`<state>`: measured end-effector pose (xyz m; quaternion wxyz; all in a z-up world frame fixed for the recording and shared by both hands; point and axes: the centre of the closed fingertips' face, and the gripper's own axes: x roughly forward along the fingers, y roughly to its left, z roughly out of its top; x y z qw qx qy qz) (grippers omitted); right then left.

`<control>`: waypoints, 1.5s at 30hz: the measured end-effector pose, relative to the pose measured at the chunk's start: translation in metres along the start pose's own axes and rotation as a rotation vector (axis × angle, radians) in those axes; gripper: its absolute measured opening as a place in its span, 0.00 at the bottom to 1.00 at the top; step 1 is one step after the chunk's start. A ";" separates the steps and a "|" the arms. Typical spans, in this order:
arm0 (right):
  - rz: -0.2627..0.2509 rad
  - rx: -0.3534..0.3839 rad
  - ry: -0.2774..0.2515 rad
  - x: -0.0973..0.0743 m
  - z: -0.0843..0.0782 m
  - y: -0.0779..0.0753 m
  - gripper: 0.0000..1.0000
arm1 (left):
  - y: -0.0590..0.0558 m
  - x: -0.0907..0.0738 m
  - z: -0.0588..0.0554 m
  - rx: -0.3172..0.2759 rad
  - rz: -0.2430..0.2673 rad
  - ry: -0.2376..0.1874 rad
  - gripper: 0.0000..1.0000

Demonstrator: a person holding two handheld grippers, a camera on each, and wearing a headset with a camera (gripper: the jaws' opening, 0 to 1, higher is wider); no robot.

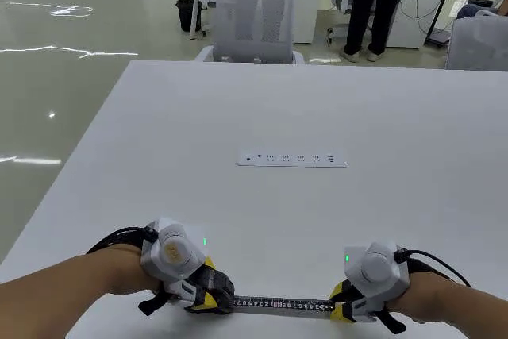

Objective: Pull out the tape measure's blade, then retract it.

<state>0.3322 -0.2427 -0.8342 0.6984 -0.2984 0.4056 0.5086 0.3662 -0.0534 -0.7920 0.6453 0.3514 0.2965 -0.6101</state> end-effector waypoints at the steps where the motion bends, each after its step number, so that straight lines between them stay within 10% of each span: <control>1: -0.002 -0.002 0.002 0.000 -0.001 -0.001 0.11 | 0.000 0.000 0.000 0.000 0.000 0.000 0.28; 45: 0.000 -0.038 0.022 -0.014 -0.024 -0.013 0.11 | 0.001 0.001 -0.001 -0.026 0.017 0.027 0.28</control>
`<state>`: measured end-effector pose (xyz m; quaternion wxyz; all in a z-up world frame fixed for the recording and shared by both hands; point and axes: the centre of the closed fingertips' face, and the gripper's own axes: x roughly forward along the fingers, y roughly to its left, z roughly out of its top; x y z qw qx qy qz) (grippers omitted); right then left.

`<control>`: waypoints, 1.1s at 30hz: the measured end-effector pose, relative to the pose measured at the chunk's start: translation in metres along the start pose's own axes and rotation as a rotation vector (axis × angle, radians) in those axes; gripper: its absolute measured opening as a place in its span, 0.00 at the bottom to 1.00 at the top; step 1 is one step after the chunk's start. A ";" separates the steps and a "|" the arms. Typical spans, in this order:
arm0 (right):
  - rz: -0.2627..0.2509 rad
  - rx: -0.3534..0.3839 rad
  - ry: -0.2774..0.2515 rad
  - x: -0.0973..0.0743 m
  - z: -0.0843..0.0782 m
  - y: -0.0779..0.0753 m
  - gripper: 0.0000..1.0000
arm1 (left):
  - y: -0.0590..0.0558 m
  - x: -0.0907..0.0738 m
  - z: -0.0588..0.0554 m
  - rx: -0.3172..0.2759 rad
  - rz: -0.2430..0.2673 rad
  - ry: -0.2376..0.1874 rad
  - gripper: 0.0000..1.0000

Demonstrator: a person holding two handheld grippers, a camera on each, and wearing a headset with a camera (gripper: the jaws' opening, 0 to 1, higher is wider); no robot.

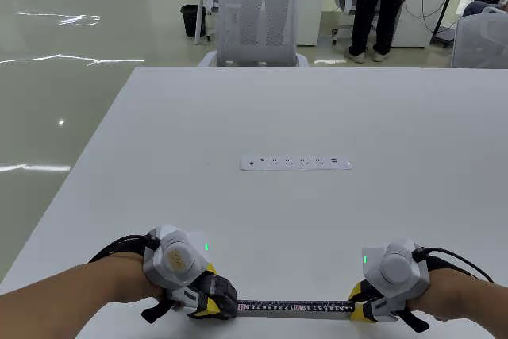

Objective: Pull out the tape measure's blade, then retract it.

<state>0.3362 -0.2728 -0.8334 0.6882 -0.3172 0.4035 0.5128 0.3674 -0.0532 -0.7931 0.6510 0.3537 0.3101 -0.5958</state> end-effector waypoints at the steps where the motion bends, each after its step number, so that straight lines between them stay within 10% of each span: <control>1: 0.000 0.000 0.000 -0.001 0.000 0.000 0.11 | 0.000 0.000 0.000 0.000 0.000 0.000 0.28; 33: 0.003 0.011 0.022 -0.011 -0.020 -0.005 0.11 | 0.002 0.001 0.001 -0.016 -0.006 0.002 0.29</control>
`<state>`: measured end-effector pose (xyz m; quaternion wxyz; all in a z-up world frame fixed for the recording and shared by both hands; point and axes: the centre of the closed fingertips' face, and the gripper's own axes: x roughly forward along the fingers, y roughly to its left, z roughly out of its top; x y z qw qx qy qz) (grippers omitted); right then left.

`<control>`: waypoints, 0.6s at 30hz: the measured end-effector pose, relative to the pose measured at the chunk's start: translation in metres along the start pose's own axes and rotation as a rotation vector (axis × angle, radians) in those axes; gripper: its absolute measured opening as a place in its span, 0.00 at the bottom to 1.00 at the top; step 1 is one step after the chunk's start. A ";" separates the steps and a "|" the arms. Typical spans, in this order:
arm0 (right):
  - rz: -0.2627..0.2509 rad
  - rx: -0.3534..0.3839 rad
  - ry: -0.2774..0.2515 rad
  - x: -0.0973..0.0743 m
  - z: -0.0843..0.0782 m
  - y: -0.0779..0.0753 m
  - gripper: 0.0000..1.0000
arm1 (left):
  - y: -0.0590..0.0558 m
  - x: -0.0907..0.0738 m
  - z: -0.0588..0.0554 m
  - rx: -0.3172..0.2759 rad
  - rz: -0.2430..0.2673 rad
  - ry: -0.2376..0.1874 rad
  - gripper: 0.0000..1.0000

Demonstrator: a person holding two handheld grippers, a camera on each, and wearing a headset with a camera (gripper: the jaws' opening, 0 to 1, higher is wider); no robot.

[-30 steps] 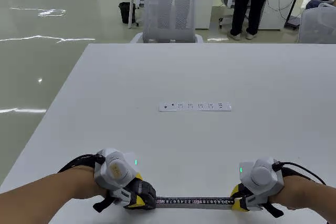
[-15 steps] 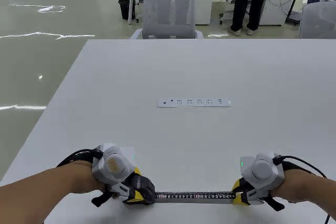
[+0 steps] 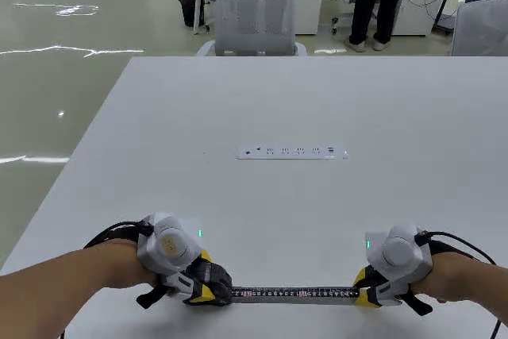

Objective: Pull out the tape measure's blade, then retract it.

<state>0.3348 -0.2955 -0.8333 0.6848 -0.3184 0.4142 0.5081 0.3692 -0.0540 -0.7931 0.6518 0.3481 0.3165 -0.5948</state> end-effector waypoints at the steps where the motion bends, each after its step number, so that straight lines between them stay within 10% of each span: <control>1: 0.000 -0.001 0.000 -0.001 0.000 0.000 0.11 | 0.000 0.000 0.000 -0.001 0.000 0.000 0.29; 18: -0.007 0.024 -0.001 0.001 0.001 0.000 0.12 | -0.001 0.005 -0.004 0.004 0.018 0.012 0.31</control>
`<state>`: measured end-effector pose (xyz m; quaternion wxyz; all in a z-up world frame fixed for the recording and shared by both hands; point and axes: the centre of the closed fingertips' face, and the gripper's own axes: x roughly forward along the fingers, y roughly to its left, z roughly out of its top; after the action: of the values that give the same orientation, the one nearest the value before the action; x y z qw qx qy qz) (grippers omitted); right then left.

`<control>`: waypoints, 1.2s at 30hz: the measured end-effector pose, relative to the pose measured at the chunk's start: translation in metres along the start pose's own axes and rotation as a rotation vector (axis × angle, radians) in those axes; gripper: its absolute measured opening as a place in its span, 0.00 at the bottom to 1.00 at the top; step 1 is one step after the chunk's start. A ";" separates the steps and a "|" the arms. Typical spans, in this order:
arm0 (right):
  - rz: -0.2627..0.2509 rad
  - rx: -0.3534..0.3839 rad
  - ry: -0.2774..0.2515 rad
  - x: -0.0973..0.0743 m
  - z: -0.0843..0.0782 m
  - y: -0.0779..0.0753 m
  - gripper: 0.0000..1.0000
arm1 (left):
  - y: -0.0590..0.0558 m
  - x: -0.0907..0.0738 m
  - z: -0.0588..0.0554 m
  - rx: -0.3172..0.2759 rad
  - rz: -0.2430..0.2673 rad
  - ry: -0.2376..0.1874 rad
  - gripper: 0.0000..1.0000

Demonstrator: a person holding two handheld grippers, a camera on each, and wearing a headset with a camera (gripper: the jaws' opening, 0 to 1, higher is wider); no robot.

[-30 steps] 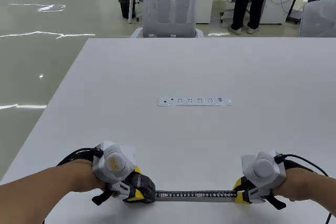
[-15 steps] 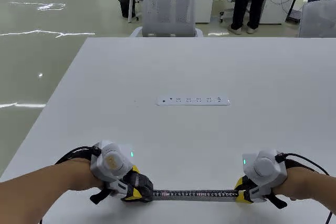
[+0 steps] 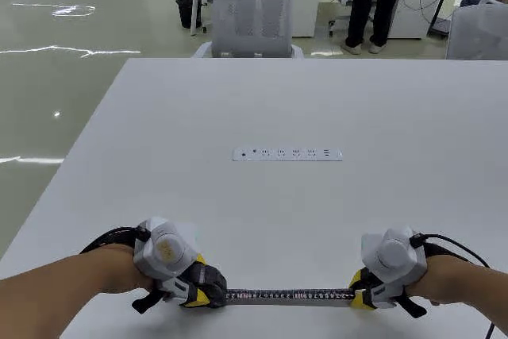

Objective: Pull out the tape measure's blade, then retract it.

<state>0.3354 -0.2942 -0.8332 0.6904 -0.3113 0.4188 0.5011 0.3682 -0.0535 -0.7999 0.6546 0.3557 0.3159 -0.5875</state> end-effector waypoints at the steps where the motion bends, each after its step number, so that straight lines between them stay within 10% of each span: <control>1: -0.001 0.003 -0.001 0.000 0.000 0.000 0.12 | 0.000 0.000 0.000 0.006 0.003 0.001 0.31; 27: -0.051 0.112 -0.031 -0.002 -0.006 -0.004 0.17 | 0.002 -0.001 -0.002 0.011 0.039 0.029 0.34; 36: -0.186 0.244 -0.167 -0.029 -0.002 -0.010 0.27 | 0.000 -0.034 -0.019 -0.259 0.195 -0.106 0.53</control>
<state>0.3404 -0.3115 -0.8083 0.7990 -0.2199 0.3868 0.4046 0.3642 -0.0190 -0.7822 0.7645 0.2660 0.3181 -0.4935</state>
